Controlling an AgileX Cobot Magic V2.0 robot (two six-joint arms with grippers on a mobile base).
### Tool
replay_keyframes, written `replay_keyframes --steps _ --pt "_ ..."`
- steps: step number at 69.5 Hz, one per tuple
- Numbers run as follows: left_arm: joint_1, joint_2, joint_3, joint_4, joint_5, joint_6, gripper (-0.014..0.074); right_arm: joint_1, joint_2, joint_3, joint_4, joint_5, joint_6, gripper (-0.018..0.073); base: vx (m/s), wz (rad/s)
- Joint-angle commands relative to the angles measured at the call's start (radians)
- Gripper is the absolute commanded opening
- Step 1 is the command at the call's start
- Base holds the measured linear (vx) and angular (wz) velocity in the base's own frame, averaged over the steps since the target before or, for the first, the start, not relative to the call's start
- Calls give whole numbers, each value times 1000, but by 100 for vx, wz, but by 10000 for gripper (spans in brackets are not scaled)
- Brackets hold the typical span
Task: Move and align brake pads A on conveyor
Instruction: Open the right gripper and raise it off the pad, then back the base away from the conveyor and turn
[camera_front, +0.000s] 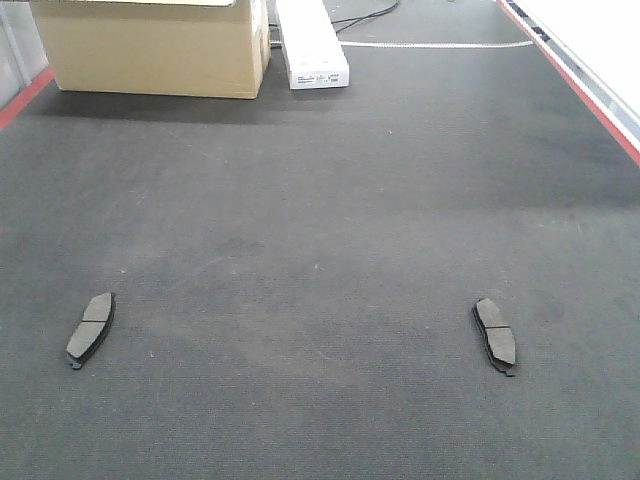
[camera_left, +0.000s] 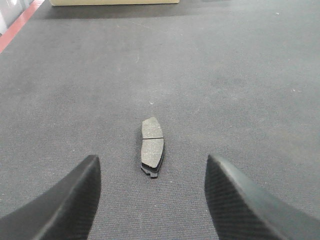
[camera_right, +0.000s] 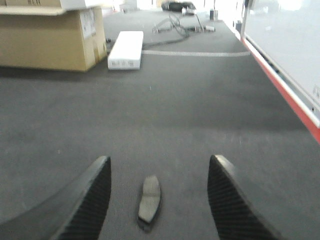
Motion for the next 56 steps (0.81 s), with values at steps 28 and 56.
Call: replay_keyframes --steps 28,56 --pt "-4 4 -27 -15 -78 -8 449 0 15 -25 -19 -98 -1 415 0 0" --pt "-4 5 -27 -15 -78 -8 449 0 15 -25 -19 -98 -1 415 0 0"
